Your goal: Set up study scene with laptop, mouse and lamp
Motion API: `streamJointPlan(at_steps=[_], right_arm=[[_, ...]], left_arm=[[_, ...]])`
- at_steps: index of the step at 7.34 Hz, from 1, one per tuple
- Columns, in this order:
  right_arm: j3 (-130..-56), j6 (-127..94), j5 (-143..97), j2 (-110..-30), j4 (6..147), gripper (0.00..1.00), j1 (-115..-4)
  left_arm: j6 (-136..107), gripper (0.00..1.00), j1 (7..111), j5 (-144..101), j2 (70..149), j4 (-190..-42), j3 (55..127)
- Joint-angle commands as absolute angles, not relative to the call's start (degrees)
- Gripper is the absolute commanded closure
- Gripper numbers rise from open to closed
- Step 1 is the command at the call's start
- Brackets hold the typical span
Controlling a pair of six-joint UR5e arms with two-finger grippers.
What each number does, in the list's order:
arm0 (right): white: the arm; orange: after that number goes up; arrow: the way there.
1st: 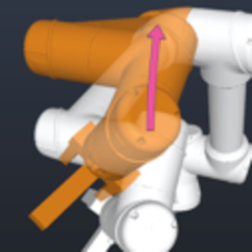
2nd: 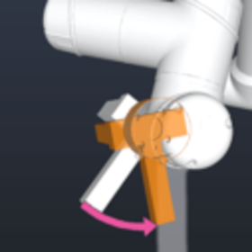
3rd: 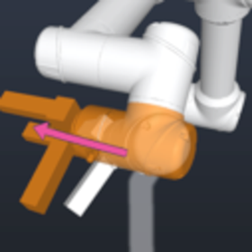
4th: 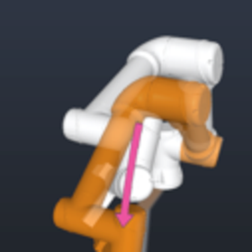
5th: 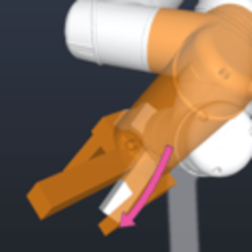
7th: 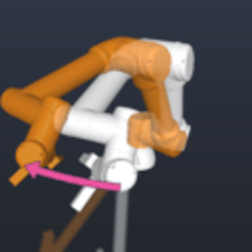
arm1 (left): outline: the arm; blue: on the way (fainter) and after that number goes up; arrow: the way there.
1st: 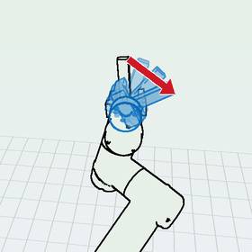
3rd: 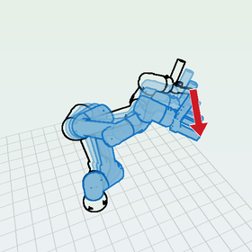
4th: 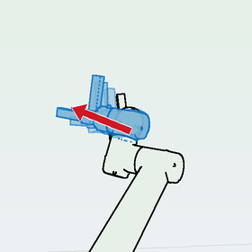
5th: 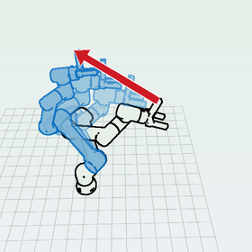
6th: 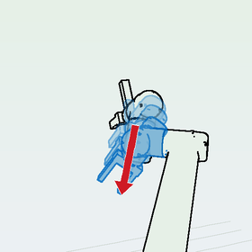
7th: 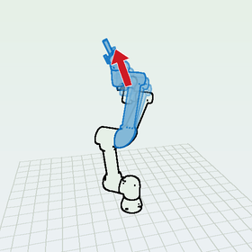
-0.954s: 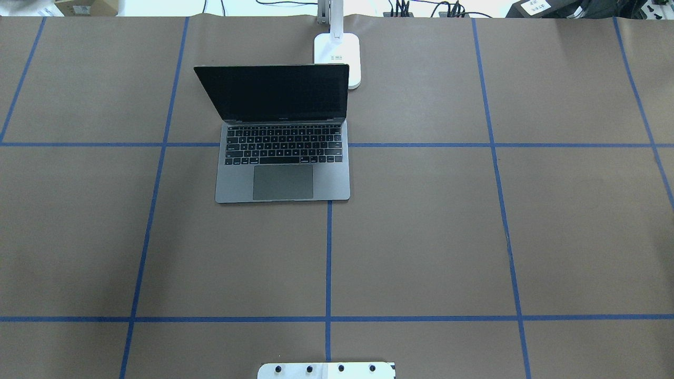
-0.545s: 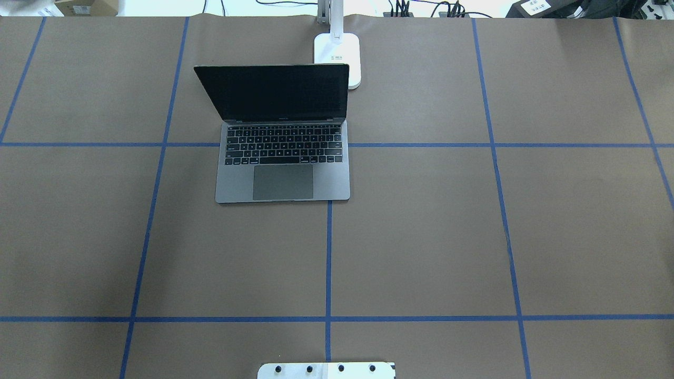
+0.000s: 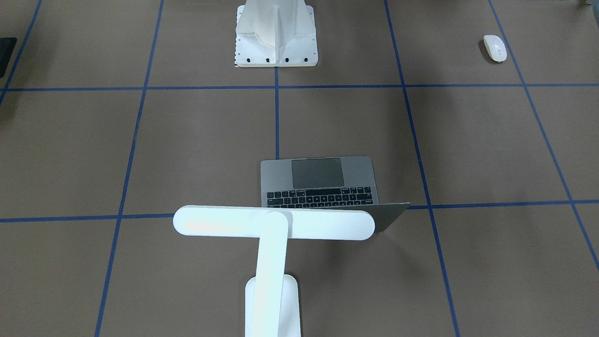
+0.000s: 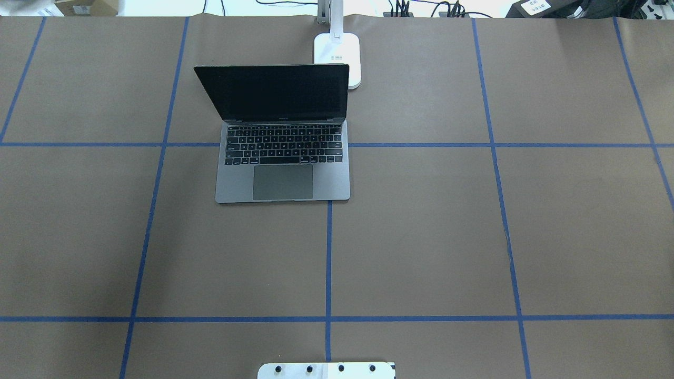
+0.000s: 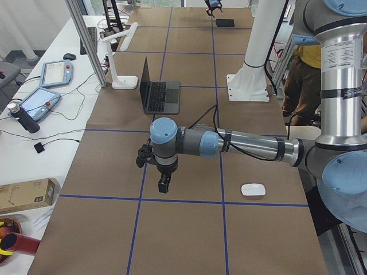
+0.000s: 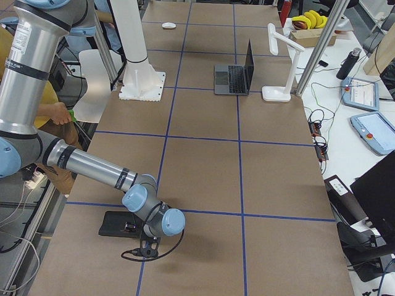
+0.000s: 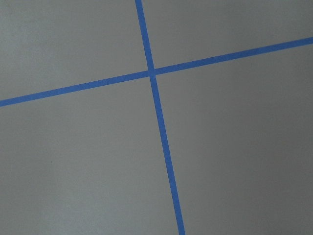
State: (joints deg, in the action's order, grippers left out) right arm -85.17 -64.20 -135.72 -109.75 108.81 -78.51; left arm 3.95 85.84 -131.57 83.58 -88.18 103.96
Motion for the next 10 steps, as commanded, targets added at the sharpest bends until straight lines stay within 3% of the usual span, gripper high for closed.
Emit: streamJointPlan(at_steps=[1, 6, 10], right_arm=[[-84.12, -64.60, -135.88, -109.51, 108.81, 0.15, -77.26], [-83.32, -67.24, -135.79, -108.02, 108.72, 0.19, -72.61], [-84.02, -65.92, -135.44, -107.93, 108.63, 0.66, -71.28]], left_arm=[[3.96, 0.00, 85.87, -131.57, 83.58, -88.15, 104.06], [3.96, 0.00, 85.96, -131.57, 83.58, -88.15, 104.06], [3.96, 0.00, 86.04, -131.57, 83.58, -88.15, 104.06]])
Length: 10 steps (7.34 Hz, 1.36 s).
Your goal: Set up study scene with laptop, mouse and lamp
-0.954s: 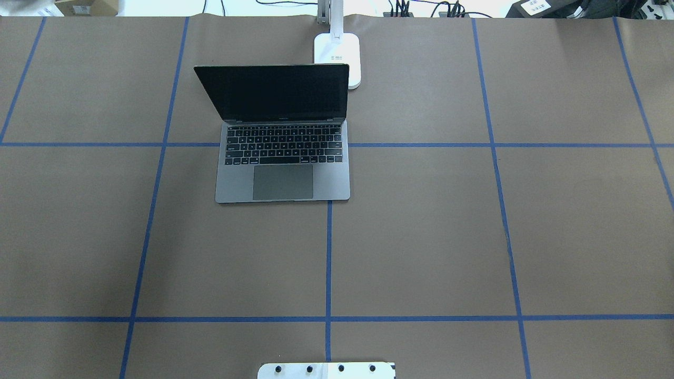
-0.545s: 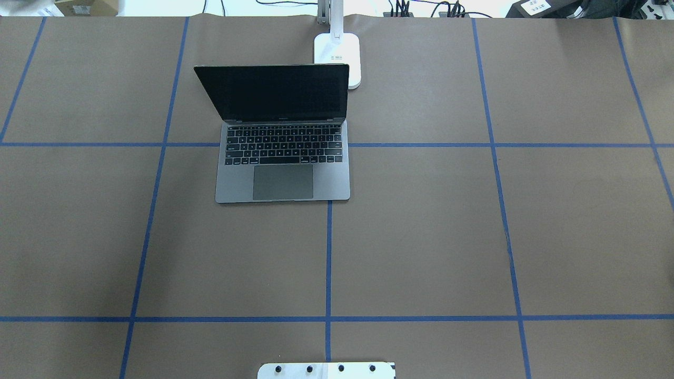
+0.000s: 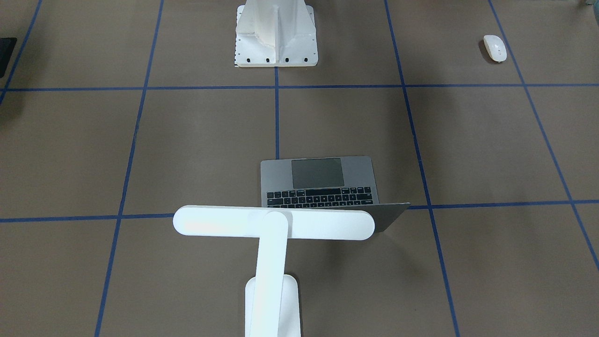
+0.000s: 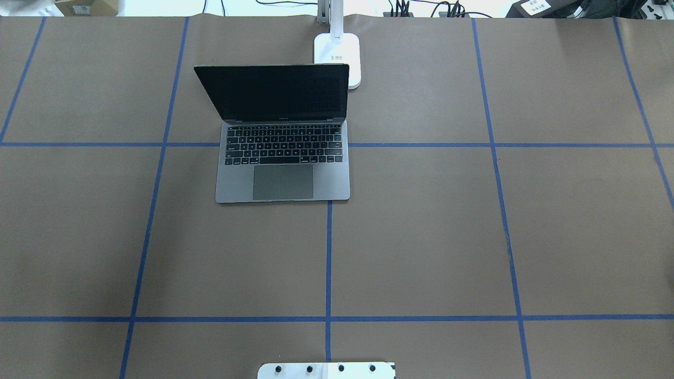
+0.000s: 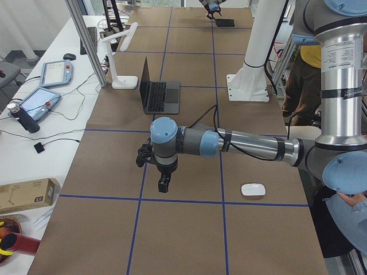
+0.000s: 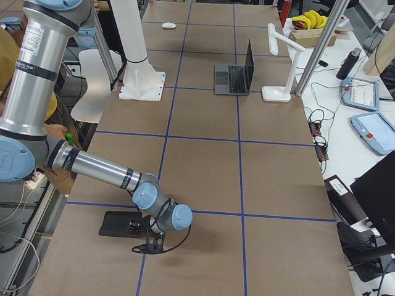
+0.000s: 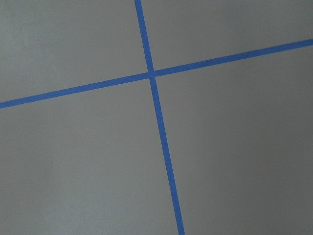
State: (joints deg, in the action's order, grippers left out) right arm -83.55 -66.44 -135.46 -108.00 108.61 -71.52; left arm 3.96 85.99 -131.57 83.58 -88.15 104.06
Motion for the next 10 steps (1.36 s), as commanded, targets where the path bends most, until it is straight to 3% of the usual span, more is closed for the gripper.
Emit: streamJointPlan(at_steps=[1, 2, 5, 7, 10], right_arm=[[-84.11, -65.74, -135.44, -107.76, 108.55, 0.86, -71.28], [-84.63, -64.87, -135.61, -107.75, 108.54, 1.00, -71.28], [-91.64, -65.21, -135.79, -107.84, 110.29, 1.00, -71.45], [-101.03, -65.91, -135.53, -107.41, 113.55, 1.00, -71.54], [-103.36, -76.50, -136.14, -96.29, 113.55, 1.00, -71.54]], left_arm=[[3.96, 0.00, 86.13, -131.57, 83.58, -88.15, 104.06], [3.96, 0.00, 86.22, -131.57, 83.58, -88.15, 103.98], [3.96, 0.00, 86.13, -131.57, 83.58, -88.15, 103.97], [3.61, 0.00, 86.22, -131.57, 83.58, -88.07, 103.89], [3.34, 0.00, 86.22, -131.57, 83.67, -88.07, 103.54]])
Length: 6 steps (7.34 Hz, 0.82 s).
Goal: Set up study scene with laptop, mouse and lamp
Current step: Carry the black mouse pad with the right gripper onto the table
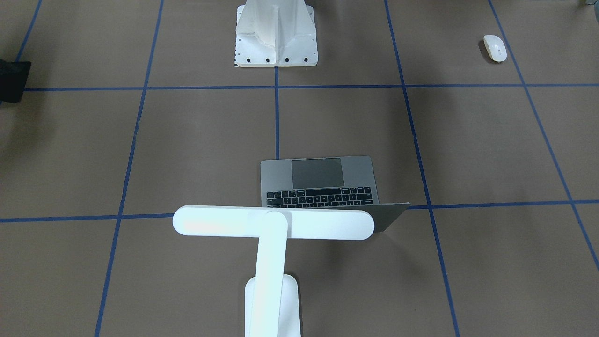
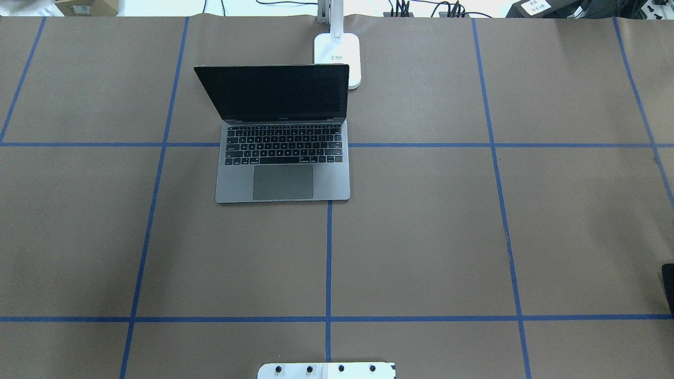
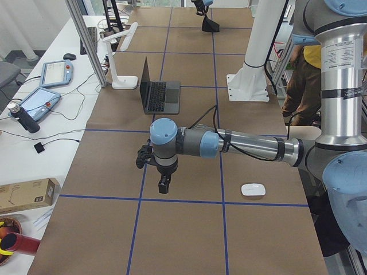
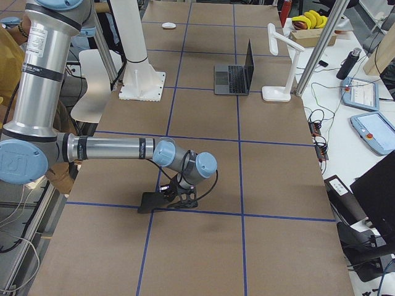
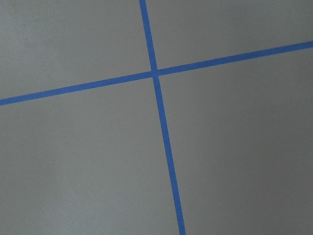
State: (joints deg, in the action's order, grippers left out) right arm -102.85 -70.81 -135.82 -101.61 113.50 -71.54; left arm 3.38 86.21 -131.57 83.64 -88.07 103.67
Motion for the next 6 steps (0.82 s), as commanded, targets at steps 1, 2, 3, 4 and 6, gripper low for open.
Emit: streamJointPlan(at_steps=[1, 2, 3, 4, 6], right_arm=[[-103.19, -81.16, -137.27, -92.67, 113.38, 1.00, -71.37], [-103.18, -86.95, -139.29, -88.55, 112.94, 1.00, -70.41], [-103.18, -93.62, -139.48, -83.63, 112.94, 1.00, -68.57], [-103.27, -100.91, -139.13, -79.41, 112.94, 1.00, -65.16], [-103.27, -112.63, -138.43, -71.32, 112.85, 1.00, -60.75]], left_arm=[[3.25, 0.00, 86.22, -131.57, 83.58, -88.07, 103.45], [3.25, 0.00, 86.22, -131.66, 83.58, -88.07, 103.45], [3.25, 0.00, 86.22, -131.57, 83.58, -88.07, 103.36], [3.25, 0.00, 86.22, -131.57, 83.58, -87.98, 103.27], [3.25, 0.00, 86.22, -131.57, 83.58, -87.89, 103.18]])
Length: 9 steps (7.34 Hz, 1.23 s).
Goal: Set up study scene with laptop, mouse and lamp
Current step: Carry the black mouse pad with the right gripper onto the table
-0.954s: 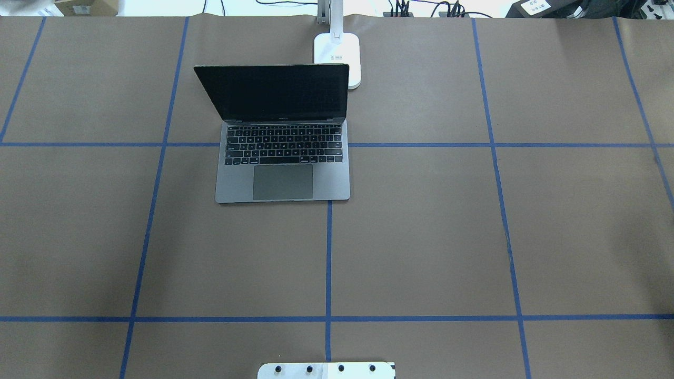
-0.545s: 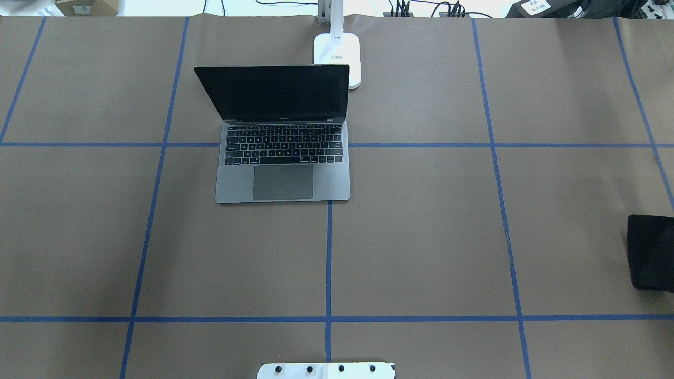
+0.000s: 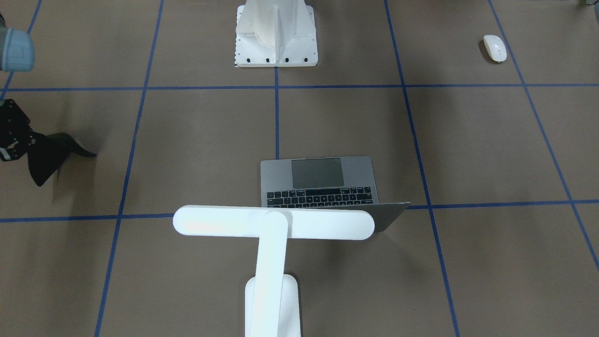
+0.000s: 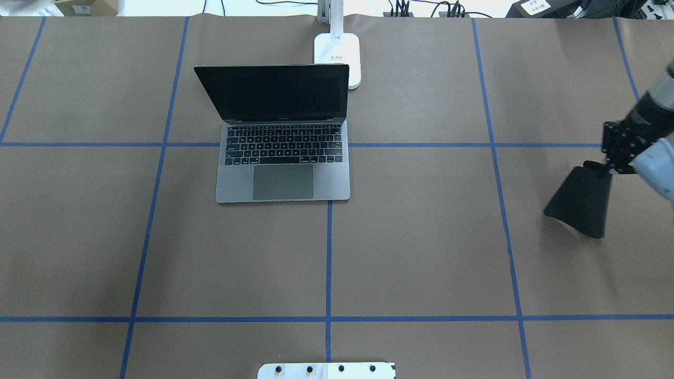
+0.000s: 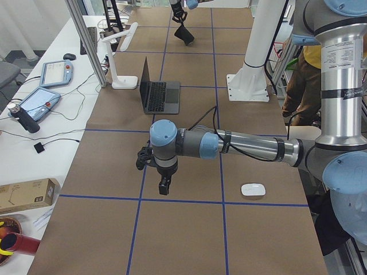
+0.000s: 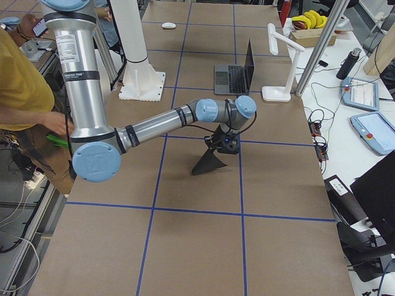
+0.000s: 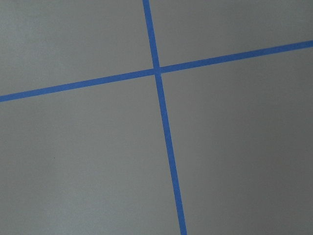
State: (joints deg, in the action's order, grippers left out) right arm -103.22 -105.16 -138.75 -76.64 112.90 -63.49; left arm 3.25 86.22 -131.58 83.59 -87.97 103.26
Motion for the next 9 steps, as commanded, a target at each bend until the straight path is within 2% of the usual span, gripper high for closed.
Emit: streamJointPlan(at_steps=[1, 4, 9], right_arm=[[-103.18, -117.37, -138.43, -68.50, 112.85, 1.00, -58.82], [-102.75, -125.77, -137.20, -63.20, 111.81, 1.00, -52.75], [-101.78, -135.09, -131.69, -62.50, 103.10, 1.00, -49.92]], left_arm=[[3.16, 0.00, 86.22, -131.57, 83.58, -87.80, 103.18], [3.16, 0.00, 86.22, -131.57, 83.58, -87.89, 102.57], [3.16, 0.00, 86.22, -131.57, 83.58, -87.89, 102.39]])
